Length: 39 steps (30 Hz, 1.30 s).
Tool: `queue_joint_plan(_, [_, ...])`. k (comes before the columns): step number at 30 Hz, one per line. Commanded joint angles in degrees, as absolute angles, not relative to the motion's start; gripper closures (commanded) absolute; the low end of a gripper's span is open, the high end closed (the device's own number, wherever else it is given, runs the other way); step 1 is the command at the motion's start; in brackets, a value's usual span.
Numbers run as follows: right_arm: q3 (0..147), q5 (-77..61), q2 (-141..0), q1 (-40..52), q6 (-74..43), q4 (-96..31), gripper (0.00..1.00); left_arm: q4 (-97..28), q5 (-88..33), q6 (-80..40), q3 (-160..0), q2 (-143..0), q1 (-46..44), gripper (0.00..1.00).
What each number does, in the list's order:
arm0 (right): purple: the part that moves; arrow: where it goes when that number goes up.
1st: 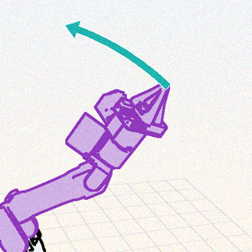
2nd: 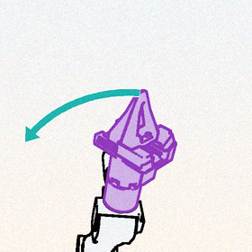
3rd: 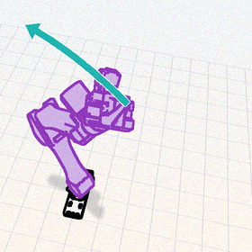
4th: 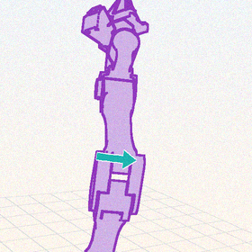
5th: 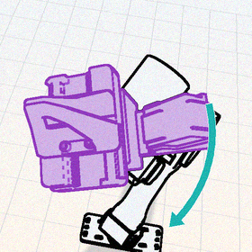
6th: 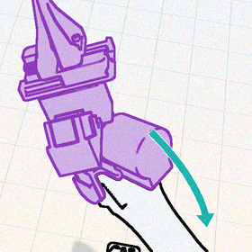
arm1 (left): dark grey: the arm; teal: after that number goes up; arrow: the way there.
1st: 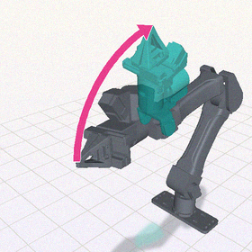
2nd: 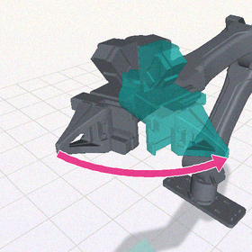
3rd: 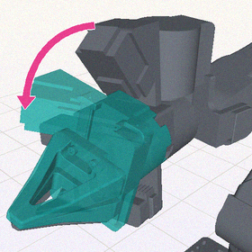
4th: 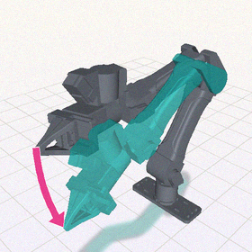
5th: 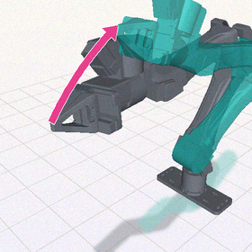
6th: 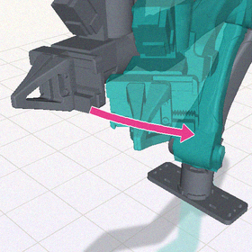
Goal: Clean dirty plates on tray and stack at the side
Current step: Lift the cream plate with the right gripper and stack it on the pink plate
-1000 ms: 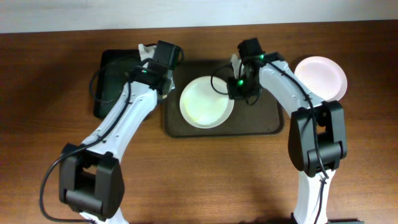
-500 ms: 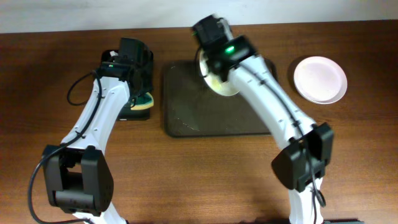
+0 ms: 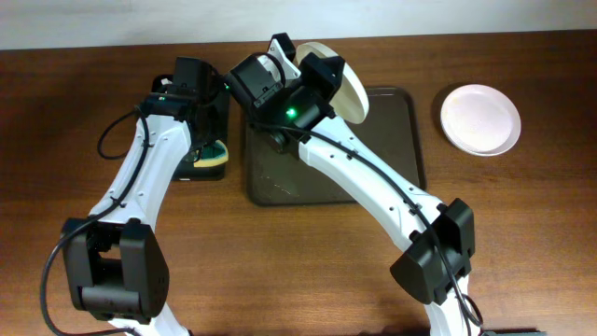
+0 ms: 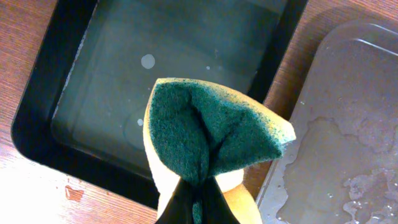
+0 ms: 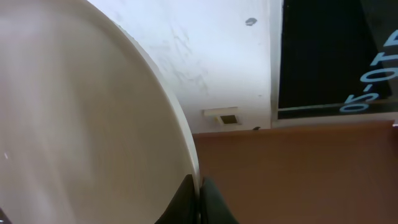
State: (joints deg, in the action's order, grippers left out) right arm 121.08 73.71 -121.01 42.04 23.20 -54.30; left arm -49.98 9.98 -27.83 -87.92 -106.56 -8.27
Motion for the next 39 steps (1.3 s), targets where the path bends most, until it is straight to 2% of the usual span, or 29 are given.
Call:
queue_joint_plan(1, [122.32,75.16,-118.98,40.91,23.51,-54.15,0.96,-50.04,9.65,-27.09,-88.23,-106.17,-8.08,1.00])
queue_joint_plan(4, [122.32,68.20,-118.98,38.85,19.57,-54.39,0.96,-50.06,9.65,-27.09,-88.23,-106.17,-8.08,1.00])
queue_joint_plan(7, [122.30,37.89,-119.00,31.94,11.11,-57.71,0.96,-50.26,9.65,-27.09,-88.23,-106.17,-8.08,1.00])
queue_joint_plan(11, [122.23,-2.42,-119.28,17.85,6.31,-62.06,0.96,-50.78,9.67,-27.07,-88.23,-106.17,-8.08,1.00])
queue_joint_plan(16, [122.06,-25.63,-119.42,0.93,1.06,-64.05,0.96,-51.09,9.85,-27.09,-88.23,-106.17,-8.08,1.00])
queue_joint_plan(21, [122.04,-27.44,-119.42,-17.08,-1.58,-68.07,0.96,-51.09,9.85,-27.09,-88.23,-106.17,-8.08,1.00])
queue_joint_plan(25, [121.62,-17.26,-119.42,-24.64,-3.77,-68.18,0.96,-51.11,9.82,-27.09,-88.23,-106.17,-8.08,1.00])
queue_joint_plan(30, [117.86,-11.03,-119.42,-28.62,-9.43,-64.60,0.96,-51.09,9.82,-27.11,-88.23,-106.17,-8.08,1.00])
queue_joint_plan(34, [111.02,-8.45,-119.42,-28.91,-10.26,-56.95,0.96,-51.09,9.82,-27.11,-88.23,-106.17,-8.08,1.00])
queue_joint_plan(39, [101.78,-1.89,-119.42,-29.23,-17.04,-46.87,0.96,-51.13,9.82,-27.09,-88.23,-106.17,-8.08,1.00])
